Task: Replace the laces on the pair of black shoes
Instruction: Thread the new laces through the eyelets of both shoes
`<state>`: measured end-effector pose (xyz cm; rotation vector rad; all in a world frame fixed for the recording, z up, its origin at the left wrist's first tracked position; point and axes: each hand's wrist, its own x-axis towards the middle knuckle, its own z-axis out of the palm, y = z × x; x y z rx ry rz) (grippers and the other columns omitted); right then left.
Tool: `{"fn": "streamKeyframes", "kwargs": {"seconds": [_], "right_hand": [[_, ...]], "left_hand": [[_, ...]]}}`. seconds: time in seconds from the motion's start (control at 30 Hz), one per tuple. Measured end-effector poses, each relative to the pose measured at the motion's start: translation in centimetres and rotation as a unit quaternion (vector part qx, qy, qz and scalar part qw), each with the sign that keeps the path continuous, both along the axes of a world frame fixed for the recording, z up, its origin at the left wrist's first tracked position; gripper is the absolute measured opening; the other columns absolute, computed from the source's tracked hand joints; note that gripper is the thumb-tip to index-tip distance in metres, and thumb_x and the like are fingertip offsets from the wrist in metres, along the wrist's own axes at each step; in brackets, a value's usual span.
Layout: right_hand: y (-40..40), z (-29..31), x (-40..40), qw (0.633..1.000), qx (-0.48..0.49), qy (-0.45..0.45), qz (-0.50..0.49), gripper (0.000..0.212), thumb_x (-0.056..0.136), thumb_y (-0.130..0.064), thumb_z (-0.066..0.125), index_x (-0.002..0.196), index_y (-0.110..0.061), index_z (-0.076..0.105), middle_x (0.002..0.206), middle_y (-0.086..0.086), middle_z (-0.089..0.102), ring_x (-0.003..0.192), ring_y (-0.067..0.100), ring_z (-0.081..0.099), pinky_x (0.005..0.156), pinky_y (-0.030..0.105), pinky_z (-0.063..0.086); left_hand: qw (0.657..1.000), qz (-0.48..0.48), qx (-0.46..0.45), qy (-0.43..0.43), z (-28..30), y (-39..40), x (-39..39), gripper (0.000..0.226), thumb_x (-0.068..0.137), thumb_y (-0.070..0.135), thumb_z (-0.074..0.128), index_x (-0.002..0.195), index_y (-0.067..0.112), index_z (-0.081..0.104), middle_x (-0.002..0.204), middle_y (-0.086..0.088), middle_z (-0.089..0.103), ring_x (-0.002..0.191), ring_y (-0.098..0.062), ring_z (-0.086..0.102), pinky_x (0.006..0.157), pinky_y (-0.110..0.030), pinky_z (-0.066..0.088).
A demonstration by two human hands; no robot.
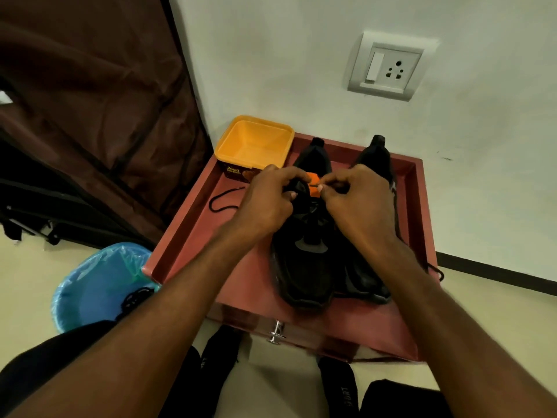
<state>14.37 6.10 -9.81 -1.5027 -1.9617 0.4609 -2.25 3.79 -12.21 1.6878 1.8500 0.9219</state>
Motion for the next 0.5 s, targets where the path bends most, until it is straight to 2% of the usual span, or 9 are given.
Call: {"fn": "streamKeyframes", "kwargs": {"seconds": [0.07, 0.13, 0.23, 0.3, 0.43, 0.5], "right_hand": [[0.1, -0.6, 0.0, 1.000, 0.005, -0.022, -0.009, 0.012, 0.093, -0.031, 0.071, 0.100, -0.034, 0.079, 0.101, -0.005, 0.062, 0.079, 0.009, 0.061, 0.060, 0.021, 0.046], [0.2, -0.8, -0.2, 0.999, 0.006, -0.037, -0.012, 0.012, 0.093, -0.032, 0.070, 0.101, -0.035, 0.078, 0.102, -0.004, 0.058, 0.079, 0.010, 0.060, 0.056, 0.021, 0.041], [0.4, -0.9, -0.8, 0.998, 0.004, -0.064, -0.012, 0.013, 0.094, -0.031, 0.069, 0.102, -0.034, 0.079, 0.103, -0.003, 0.054, 0.081, 0.013, 0.059, 0.057, 0.024, 0.041], [0.7, -1.1, -1.1, 0.997, -0.011, -0.073, -0.004, 0.014, 0.095, -0.031, 0.069, 0.104, -0.034, 0.079, 0.104, -0.003, 0.055, 0.080, 0.013, 0.058, 0.061, 0.026, 0.045], [1.4, -1.2, -1.2, 0.996, -0.078, 0.016, 0.038, 0.013, 0.094, -0.024, 0.072, 0.098, -0.031, 0.081, 0.091, -0.015, 0.069, 0.079, 0.005, 0.066, 0.067, 0.021, 0.053], [1.6, -1.5, -1.1, 0.994, -0.092, 0.041, 0.045, 0.013, 0.093, -0.023, 0.072, 0.097, -0.031, 0.081, 0.094, -0.010, 0.075, 0.083, 0.006, 0.069, 0.071, 0.025, 0.056]], "left_hand": [[1.000, 0.010, 0.004, -0.013, -0.2, 0.1, 0.0, 0.043, 0.094, -0.006, 0.061, 0.120, 0.027, 0.073, 0.105, -0.002, 0.053, 0.101, -0.017, 0.056, 0.068, -0.012, 0.041], [1.000, 0.012, 0.003, -0.025, -0.3, 0.1, -0.1, 0.043, 0.095, -0.006, 0.061, 0.120, 0.027, 0.072, 0.108, -0.002, 0.055, 0.101, -0.015, 0.055, 0.070, -0.012, 0.043], [0.998, 0.000, 0.002, -0.059, -0.5, 0.0, -0.6, 0.043, 0.095, -0.004, 0.062, 0.122, 0.029, 0.071, 0.114, -0.004, 0.058, 0.106, -0.020, 0.060, 0.086, -0.031, 0.056], [0.997, -0.011, 0.000, -0.075, -0.7, -0.2, -0.9, 0.044, 0.095, -0.002, 0.063, 0.124, 0.030, 0.070, 0.116, -0.003, 0.058, 0.107, -0.023, 0.063, 0.089, -0.041, 0.059], [0.993, -0.016, -0.007, -0.118, -0.9, -0.6, -1.1, 0.043, 0.097, 0.001, 0.062, 0.128, 0.030, 0.068, 0.118, -0.002, 0.057, 0.108, -0.026, 0.065, 0.086, -0.046, 0.060], [0.993, -0.016, -0.005, -0.115, -0.8, -0.7, -1.0, 0.043, 0.097, 0.003, 0.063, 0.131, 0.030, 0.067, 0.121, -0.001, 0.058, 0.112, -0.022, 0.064, 0.090, -0.045, 0.060]]}}
